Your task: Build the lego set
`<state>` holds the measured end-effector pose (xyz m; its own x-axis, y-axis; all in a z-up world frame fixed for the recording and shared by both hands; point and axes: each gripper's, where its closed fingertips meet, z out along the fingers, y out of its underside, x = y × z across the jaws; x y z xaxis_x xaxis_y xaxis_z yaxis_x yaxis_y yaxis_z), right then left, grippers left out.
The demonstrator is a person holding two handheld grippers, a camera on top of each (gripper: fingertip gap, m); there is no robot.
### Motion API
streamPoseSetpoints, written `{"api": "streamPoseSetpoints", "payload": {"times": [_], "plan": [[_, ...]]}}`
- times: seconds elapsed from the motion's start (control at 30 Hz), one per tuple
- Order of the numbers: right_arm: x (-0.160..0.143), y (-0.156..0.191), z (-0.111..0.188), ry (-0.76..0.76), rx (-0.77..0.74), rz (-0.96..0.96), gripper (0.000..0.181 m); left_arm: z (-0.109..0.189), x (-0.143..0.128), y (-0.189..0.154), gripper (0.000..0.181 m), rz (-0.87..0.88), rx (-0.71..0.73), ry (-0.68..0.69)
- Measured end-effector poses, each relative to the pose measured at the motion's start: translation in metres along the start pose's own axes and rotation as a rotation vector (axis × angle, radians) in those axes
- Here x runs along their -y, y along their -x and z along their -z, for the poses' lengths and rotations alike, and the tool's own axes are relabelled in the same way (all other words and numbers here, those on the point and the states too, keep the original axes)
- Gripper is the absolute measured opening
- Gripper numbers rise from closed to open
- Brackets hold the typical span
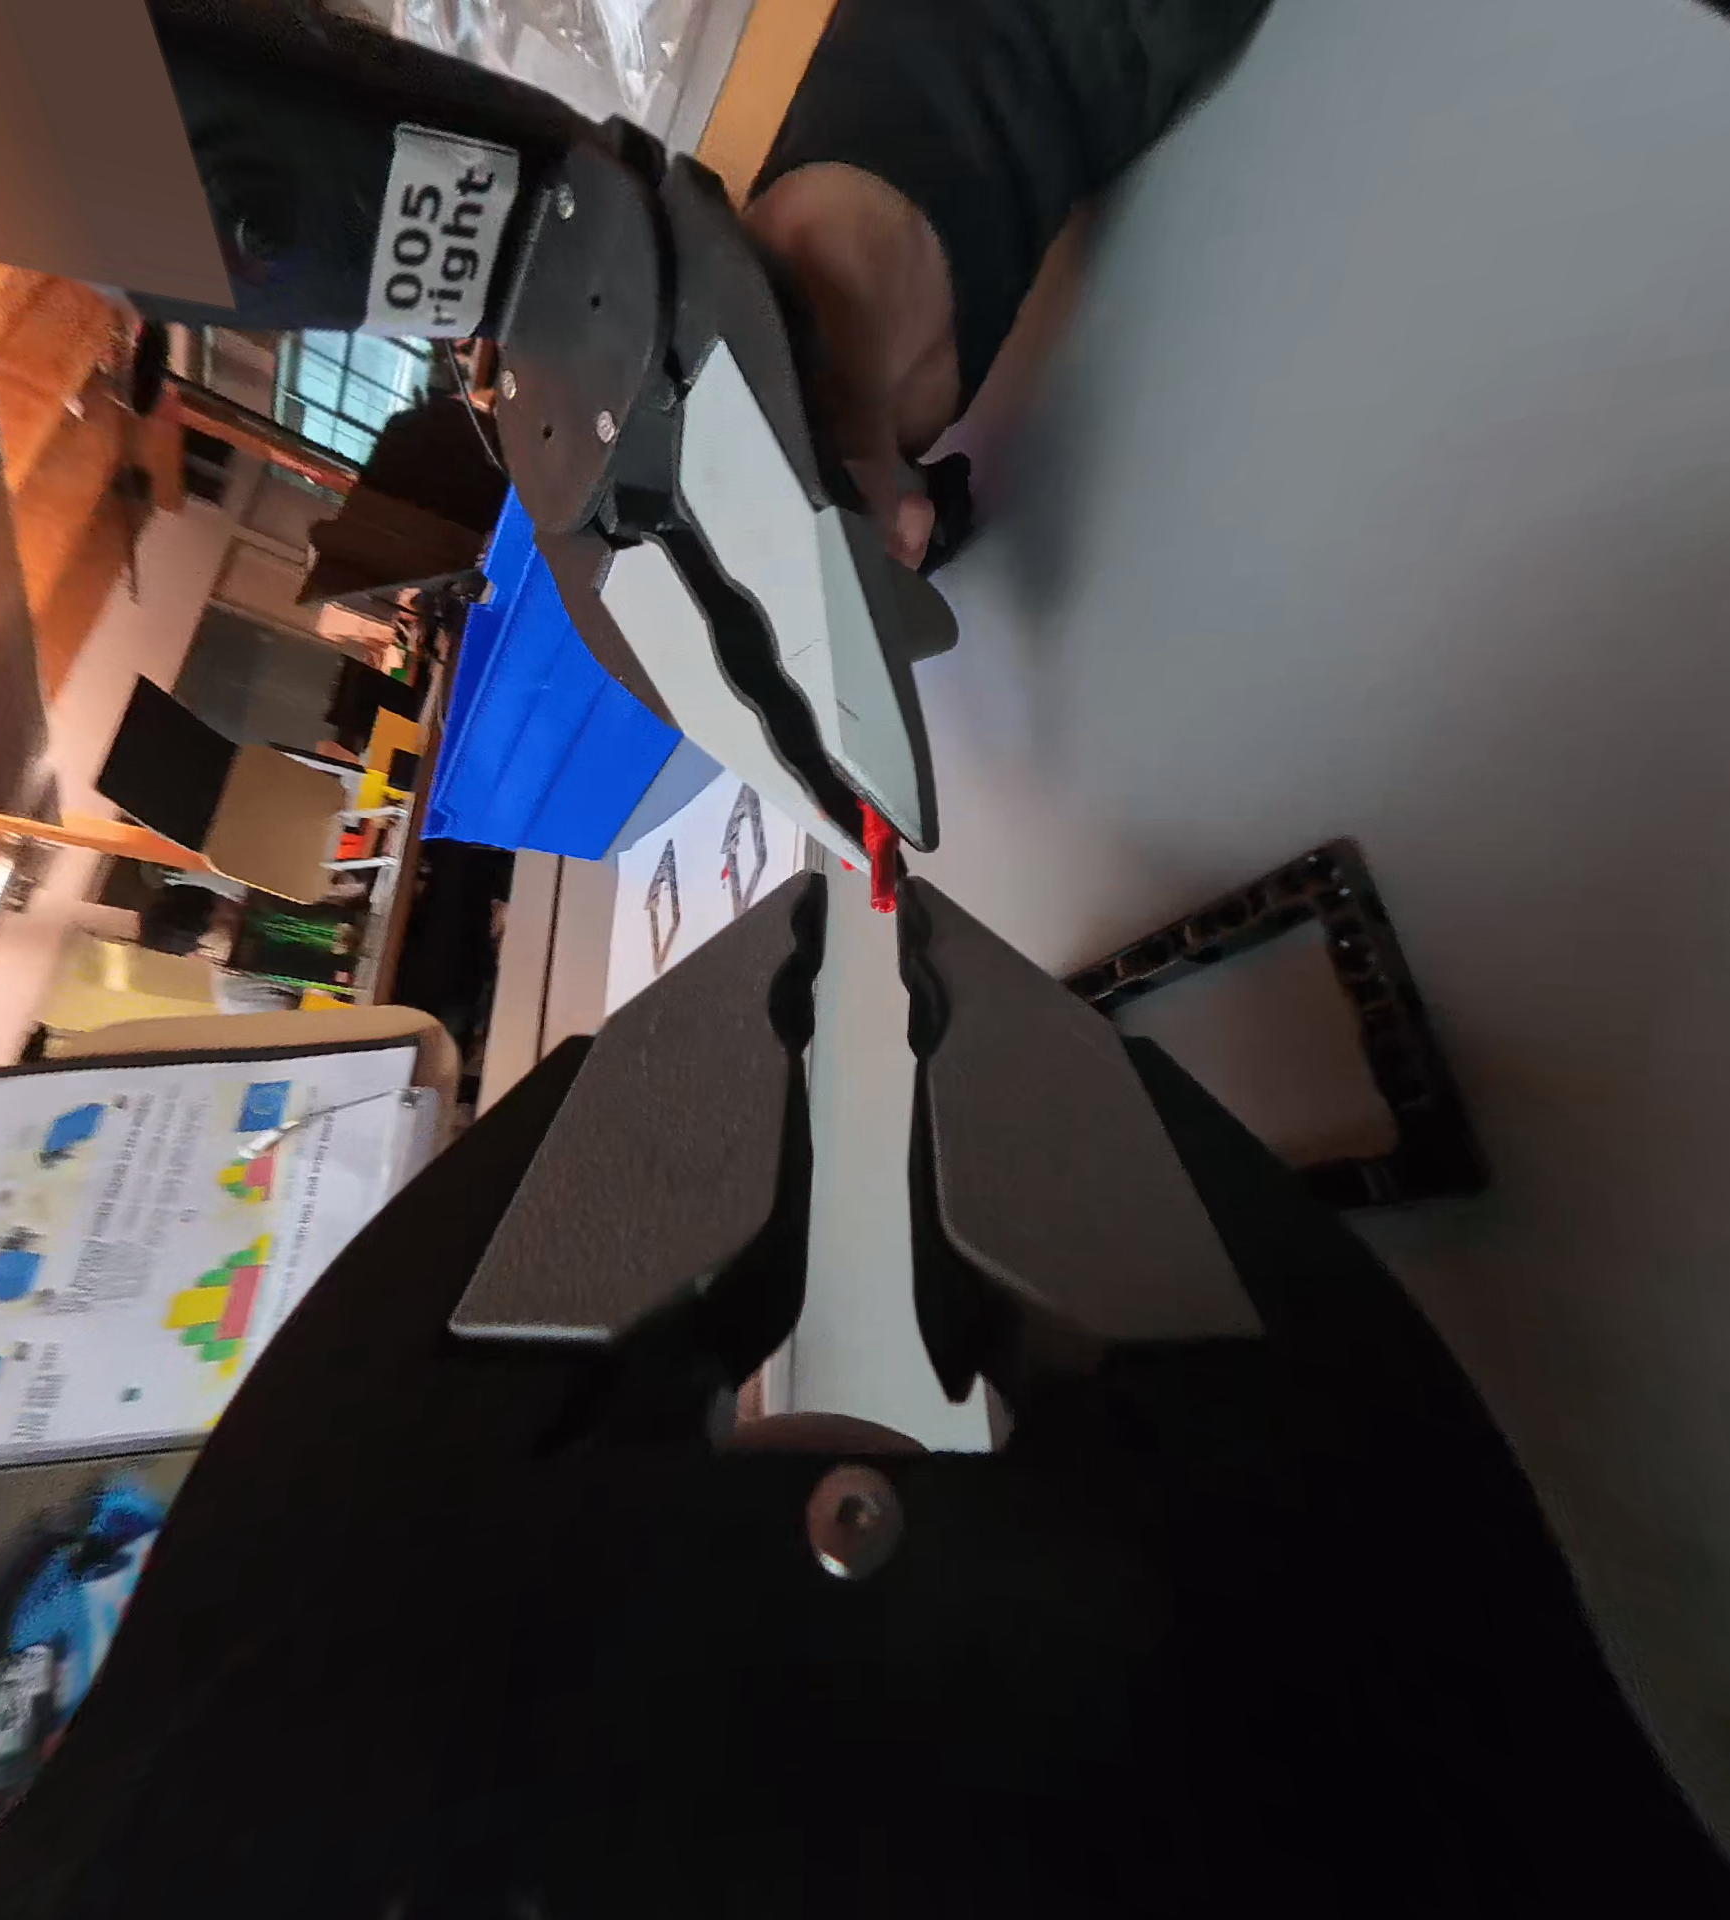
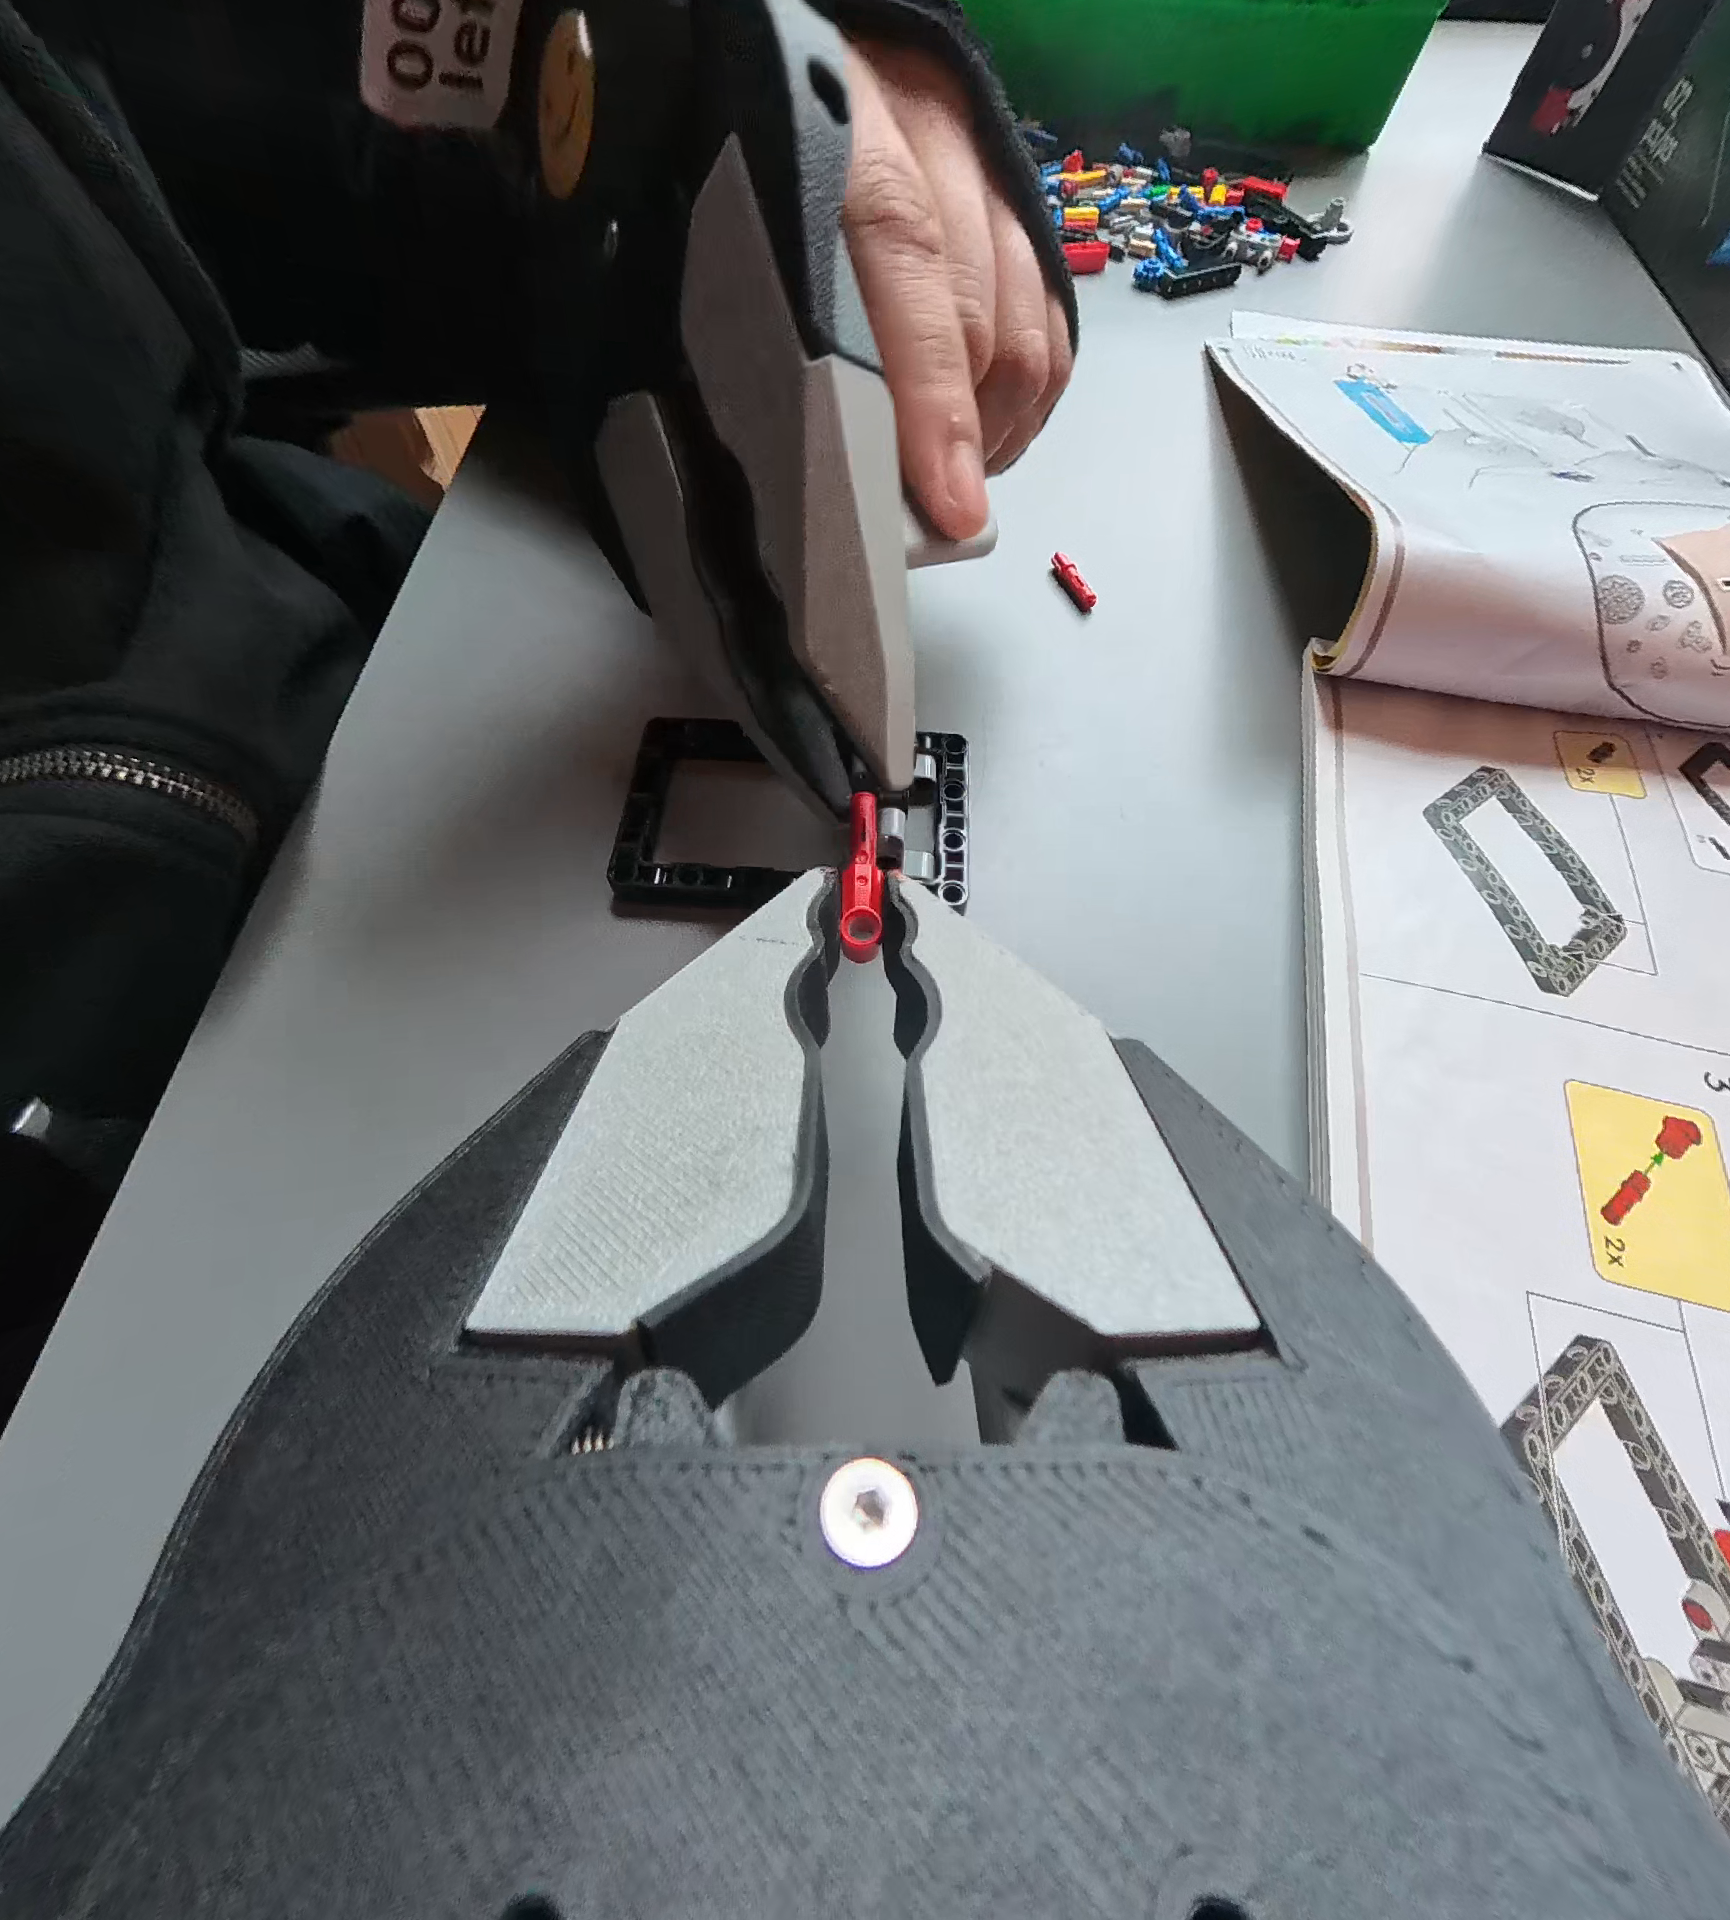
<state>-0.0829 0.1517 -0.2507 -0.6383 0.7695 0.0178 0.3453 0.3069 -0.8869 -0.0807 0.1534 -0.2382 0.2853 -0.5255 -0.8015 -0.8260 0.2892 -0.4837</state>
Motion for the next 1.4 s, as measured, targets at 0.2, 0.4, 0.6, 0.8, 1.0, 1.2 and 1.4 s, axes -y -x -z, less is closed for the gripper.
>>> {"api": "streamPoseSetpoints", "payload": {"times": [0.2, 0.4, 0.6, 0.8, 1.0, 1.2, 1.4], "plan": [[-0.008, -0.001, -0.003, 0.048, -0.023, 0.045, 0.004, 0.001, -0.003, -0.002, 0.010, 0.188, -0.077, -0.029], [-0.006, 0.000, -0.003, 0.049, -0.034, 0.073, 0.005, 0.001, -0.005, -0.004, 0.011, 0.345, -0.161, -0.036], [-0.003, 0.002, -0.004, 0.046, -0.037, 0.084, 0.004, 0.000, -0.002, -0.008, 0.009, 0.403, -0.212, -0.045], [-0.001, 0.002, -0.003, 0.030, -0.034, 0.077, 0.004, -0.001, -0.005, -0.010, 0.003, 0.412, -0.216, -0.039], [-0.003, 0.001, -0.005, 0.048, -0.060, 0.094, 0.004, -0.003, -0.004, -0.009, 0.005, 0.459, -0.215, -0.053], [-0.005, 0.001, -0.007, 0.055, -0.062, 0.098, 0.005, -0.004, -0.005, -0.012, 0.003, 0.459, -0.227, -0.045], [-0.005, 0.000, -0.006, 0.068, -0.075, 0.115, 0.004, -0.004, -0.005, -0.011, 0.003, 0.505, -0.230, -0.043]]}}
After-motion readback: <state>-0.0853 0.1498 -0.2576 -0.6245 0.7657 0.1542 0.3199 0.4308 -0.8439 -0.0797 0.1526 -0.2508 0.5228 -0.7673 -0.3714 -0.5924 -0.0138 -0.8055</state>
